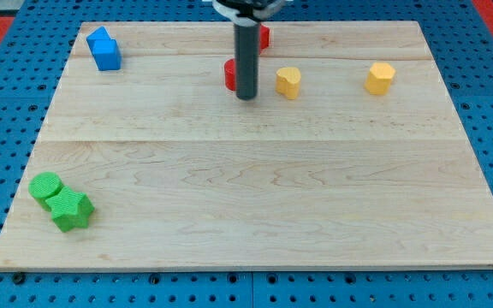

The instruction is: Move red circle to the red star

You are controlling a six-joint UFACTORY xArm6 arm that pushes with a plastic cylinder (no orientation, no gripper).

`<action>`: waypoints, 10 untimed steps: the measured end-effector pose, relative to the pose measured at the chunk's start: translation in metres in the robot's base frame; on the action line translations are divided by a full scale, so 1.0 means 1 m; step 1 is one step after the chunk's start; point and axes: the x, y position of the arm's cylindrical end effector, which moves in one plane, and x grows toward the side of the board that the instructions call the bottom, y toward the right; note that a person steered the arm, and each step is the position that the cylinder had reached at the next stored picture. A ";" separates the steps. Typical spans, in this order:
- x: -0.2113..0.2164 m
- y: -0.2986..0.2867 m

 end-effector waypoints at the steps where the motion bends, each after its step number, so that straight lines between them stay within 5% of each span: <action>1: -0.047 0.016; 4: -0.031 -0.037; 5: -0.061 -0.010; 10: -0.051 -0.009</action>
